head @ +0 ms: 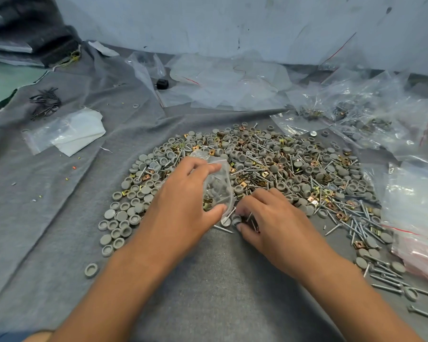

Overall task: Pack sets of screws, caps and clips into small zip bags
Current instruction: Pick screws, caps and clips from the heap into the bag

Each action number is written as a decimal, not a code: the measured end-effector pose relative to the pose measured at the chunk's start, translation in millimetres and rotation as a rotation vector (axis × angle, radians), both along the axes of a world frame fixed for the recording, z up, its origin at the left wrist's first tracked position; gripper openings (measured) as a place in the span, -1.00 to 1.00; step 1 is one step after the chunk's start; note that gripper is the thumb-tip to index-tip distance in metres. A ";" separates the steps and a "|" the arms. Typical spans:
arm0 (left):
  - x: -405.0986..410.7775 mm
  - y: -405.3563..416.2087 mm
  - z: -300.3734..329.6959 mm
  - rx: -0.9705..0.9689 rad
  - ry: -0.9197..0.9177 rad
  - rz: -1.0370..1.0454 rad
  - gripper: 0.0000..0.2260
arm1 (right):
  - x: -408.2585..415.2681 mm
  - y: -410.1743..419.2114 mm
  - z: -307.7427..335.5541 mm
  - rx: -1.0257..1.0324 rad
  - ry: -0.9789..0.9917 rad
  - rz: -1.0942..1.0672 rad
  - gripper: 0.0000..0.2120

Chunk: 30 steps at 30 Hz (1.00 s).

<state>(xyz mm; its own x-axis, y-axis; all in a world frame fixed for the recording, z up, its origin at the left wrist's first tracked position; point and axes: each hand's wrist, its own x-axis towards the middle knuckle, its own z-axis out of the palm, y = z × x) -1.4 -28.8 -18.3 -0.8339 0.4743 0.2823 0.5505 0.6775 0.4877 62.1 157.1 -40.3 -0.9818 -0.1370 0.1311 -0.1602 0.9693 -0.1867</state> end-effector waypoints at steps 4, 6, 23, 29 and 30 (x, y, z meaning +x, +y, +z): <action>-0.3 0.1 -0.3 -0.010 0.002 -0.001 -0.36 | -0.2 -3.3 -1.2 -0.112 -0.021 0.050 -0.89; 0.0 0.1 -0.8 -0.011 0.002 -0.004 -0.36 | -0.3 -1.6 1.1 -0.216 -0.026 0.045 -0.88; 1.8 3.4 0.0 -0.002 0.029 -0.016 -0.38 | -5.0 2.6 -0.9 -0.351 0.133 -0.195 -0.90; 2.2 2.5 -0.4 -0.006 0.033 -0.006 -0.36 | -3.3 -3.2 -6.6 -0.120 0.053 -0.163 -0.79; 2.5 2.3 -0.5 -0.008 0.034 -0.005 -0.37 | -3.6 -3.7 -6.0 -0.118 0.066 -0.165 -0.81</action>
<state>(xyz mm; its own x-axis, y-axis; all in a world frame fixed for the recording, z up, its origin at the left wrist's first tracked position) 1.0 -26.5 -18.8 -0.8214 0.4810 0.3065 0.5702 0.6781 0.4637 58.4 153.4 -46.3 -0.9785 0.0451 0.2015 -0.0167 0.9553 -0.2952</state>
